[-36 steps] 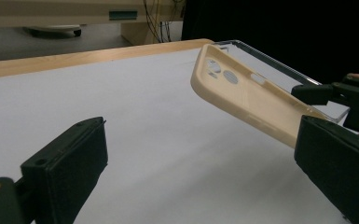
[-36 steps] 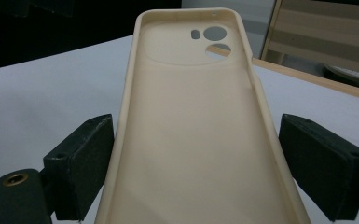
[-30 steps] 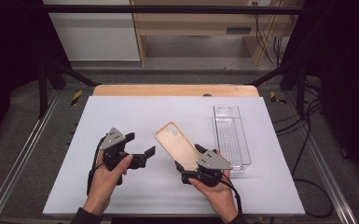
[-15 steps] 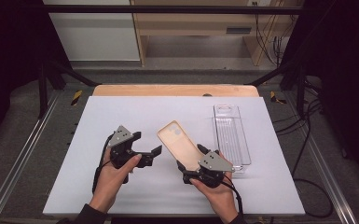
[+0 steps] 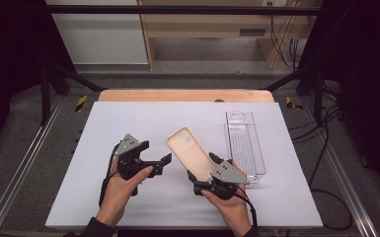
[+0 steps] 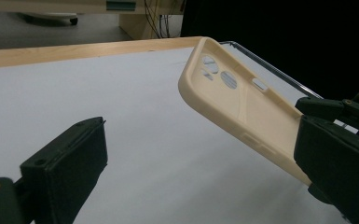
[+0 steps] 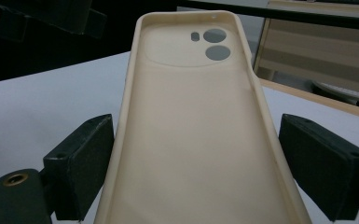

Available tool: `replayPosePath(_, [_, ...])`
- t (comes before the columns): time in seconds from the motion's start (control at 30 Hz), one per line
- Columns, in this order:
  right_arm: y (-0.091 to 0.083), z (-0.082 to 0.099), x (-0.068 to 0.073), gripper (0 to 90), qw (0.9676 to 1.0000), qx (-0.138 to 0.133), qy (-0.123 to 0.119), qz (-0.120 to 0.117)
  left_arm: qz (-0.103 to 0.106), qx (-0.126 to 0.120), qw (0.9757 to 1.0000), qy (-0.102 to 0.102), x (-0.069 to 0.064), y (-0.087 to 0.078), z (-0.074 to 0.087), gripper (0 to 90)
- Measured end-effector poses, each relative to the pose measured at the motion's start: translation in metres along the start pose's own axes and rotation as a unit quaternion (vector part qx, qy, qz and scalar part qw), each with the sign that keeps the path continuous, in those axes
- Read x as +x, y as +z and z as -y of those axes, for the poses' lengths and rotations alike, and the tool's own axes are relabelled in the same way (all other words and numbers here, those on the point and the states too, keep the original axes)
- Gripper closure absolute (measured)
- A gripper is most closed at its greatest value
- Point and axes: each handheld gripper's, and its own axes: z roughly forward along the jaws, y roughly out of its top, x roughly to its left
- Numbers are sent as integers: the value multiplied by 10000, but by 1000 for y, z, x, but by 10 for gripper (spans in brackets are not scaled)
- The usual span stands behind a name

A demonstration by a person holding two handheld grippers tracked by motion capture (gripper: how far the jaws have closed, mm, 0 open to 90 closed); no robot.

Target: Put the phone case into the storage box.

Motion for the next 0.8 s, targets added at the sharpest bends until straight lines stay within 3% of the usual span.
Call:
replayPosePath(0.23, [-2,-1,1,127,10000,-78,-21,6,154,-5,9999,-72,-2,3,0,93])
replayPosePath(0.47, [-3,-2,3,127,9999,-108,-44,-16,374,8,9989,-293,-2,10,-2,168])
replayPosePath(0.8, [-2,-1,4,127,9999,-113,-64,-43,700,-18,9945,-773,6,20,-5,322])
